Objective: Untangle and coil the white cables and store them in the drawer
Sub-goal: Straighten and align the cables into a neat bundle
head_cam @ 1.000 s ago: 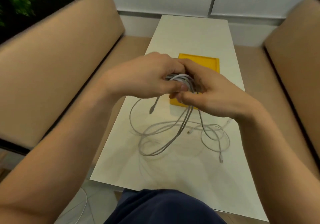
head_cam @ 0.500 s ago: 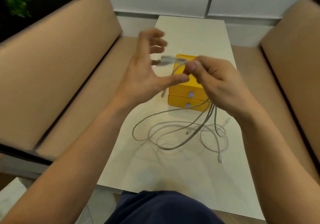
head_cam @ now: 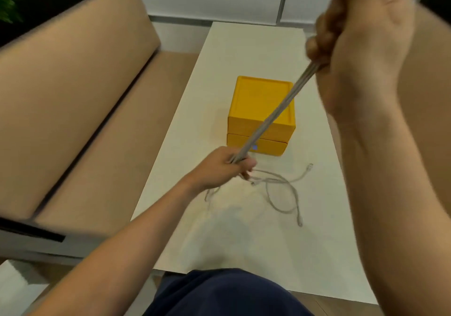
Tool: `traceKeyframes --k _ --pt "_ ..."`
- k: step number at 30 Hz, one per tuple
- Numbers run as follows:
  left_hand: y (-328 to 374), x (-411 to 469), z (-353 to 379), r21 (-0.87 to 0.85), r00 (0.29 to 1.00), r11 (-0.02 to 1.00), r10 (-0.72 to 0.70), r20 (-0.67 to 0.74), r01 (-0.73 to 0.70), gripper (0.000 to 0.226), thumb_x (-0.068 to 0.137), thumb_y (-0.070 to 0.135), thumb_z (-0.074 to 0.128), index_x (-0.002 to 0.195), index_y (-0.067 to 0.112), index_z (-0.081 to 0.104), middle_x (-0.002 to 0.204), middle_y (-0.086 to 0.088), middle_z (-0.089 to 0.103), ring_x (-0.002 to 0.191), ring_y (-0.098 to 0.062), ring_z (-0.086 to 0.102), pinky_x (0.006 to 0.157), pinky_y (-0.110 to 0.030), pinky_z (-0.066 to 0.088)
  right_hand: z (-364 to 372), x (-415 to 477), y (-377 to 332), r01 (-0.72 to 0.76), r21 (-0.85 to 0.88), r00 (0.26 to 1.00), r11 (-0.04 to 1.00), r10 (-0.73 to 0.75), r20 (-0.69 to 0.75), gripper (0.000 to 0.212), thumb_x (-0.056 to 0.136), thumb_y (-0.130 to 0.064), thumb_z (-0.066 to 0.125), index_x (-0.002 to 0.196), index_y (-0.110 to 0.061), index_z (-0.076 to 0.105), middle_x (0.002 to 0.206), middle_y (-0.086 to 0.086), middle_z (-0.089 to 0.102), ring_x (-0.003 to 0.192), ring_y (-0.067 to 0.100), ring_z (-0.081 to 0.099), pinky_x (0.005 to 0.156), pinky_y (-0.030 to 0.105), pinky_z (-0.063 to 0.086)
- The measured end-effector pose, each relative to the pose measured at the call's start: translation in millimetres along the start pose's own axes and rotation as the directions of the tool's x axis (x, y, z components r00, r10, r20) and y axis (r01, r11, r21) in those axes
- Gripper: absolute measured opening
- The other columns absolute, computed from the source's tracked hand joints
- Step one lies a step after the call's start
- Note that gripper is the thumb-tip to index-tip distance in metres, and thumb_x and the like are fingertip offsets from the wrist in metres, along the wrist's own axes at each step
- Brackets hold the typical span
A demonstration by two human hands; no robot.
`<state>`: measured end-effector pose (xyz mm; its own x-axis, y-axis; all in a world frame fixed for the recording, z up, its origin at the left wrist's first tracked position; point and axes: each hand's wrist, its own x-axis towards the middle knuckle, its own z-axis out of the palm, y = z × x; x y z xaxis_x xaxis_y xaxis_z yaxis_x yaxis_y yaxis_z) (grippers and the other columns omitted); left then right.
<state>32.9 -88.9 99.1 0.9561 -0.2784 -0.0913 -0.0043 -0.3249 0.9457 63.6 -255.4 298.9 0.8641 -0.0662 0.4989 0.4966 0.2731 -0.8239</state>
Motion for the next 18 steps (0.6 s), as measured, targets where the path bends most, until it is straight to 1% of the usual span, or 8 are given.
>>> traceKeyframes --k 4,6,9,11,12,14,16,18 --pt "0 -2 -47 0.048 0.94 0.999 0.025 -0.34 -0.009 0.029 0.091 0.018 0.065 0.067 0.033 0.07 0.06 0.015 0.057 0.054 -0.007 0.053 0.058 -0.03 0.046 -25 6 -1 -0.022 0.088 0.992 0.996 0.033 -0.124 0.03 0.108 -0.015 0.043 0.08 -0.014 0.055 0.062 0.0 0.031 0.055 0.019 0.018 0.053 0.033 0.018" --pt "17 -1 -65 0.052 0.842 0.997 0.072 -0.534 -0.053 0.022 0.086 0.03 0.062 0.064 0.031 0.063 0.051 0.014 0.045 0.047 -0.007 0.041 0.051 -0.029 0.038 -31 2 8 -0.052 0.073 0.988 0.996 0.062 -0.142 0.031 0.11 -0.024 0.041 0.083 -0.014 0.054 0.066 0.004 0.022 0.056 0.018 0.015 0.054 0.035 0.017" --pt "47 -5 -88 0.168 0.679 0.969 0.245 -0.692 -0.179 0.015 0.079 0.035 0.062 0.066 0.041 0.066 0.051 0.014 0.05 0.051 -0.004 0.044 0.052 -0.029 0.037 -42 -3 21 -0.105 0.04 0.981 0.994 0.11 -0.157 0.034 0.11 -0.033 0.042 0.084 -0.015 0.055 0.066 0.004 0.02 0.056 0.018 0.014 0.052 0.034 0.017" --pt "71 -10 -97 0.351 0.54 0.885 0.465 -0.701 -0.307 0.013 0.086 0.029 0.068 0.08 0.039 0.07 0.059 0.019 0.056 0.059 0.001 0.048 0.057 -0.027 0.039 -50 -3 29 -0.176 0.091 0.961 0.98 0.191 -0.199 0.034 0.11 -0.036 0.043 0.084 -0.017 0.055 0.063 -0.001 0.023 0.055 0.016 0.014 0.049 0.031 0.019" --pt "81 -12 -100 0.442 0.462 0.826 0.562 -0.686 -0.349 0.01 0.092 0.028 0.071 0.083 0.03 0.074 0.062 0.02 0.057 0.06 -0.001 0.05 0.057 -0.027 0.039 -55 -4 33 -0.215 0.146 0.942 0.966 0.245 -0.229 0.034 0.11 -0.037 0.042 0.084 -0.017 0.055 0.062 -0.002 0.024 0.054 0.015 0.016 0.048 0.029 0.021" --pt "103 -15 -102 0.607 0.313 0.707 0.706 -0.635 -0.363 0.029 0.098 0.034 0.071 0.082 0.01 0.076 0.064 0.009 0.059 0.057 -0.016 0.054 0.054 -0.033 0.042 -64 -5 41 -0.266 0.296 0.902 0.917 0.345 -0.261 0.034 0.11 -0.038 0.041 0.087 -0.017 0.054 0.061 -0.005 0.028 0.051 0.011 0.018 0.047 0.025 0.025" --pt "121 -15 -104 0.744 0.219 0.574 0.819 -0.531 -0.343 0.037 0.099 0.035 0.071 0.082 0.001 0.075 0.066 -0.004 0.063 0.056 -0.024 0.056 0.052 -0.041 0.045 -70 -7 47 -0.28 0.436 0.872 0.856 0.416 -0.257 0.032 0.111 -0.037 0.041 0.09 -0.016 0.054 0.06 -0.006 0.03 0.047 0.008 0.023 0.046 0.022 0.03" --pt "134 -15 -107 0.812 0.179 0.489 0.872 -0.455 -0.319 0.038 0.099 0.032 0.071 0.083 -0.002 0.074 0.068 -0.012 0.067 0.056 -0.027 0.058 0.052 -0.045 0.046 -72 -9 53 -0.282 0.511 0.851 0.812 0.457 -0.259 0.031 0.111 -0.034 0.04 0.09 -0.015 0.053 0.057 -0.006 0.035 0.044 0.007 0.031 0.048 0.021 0.037"
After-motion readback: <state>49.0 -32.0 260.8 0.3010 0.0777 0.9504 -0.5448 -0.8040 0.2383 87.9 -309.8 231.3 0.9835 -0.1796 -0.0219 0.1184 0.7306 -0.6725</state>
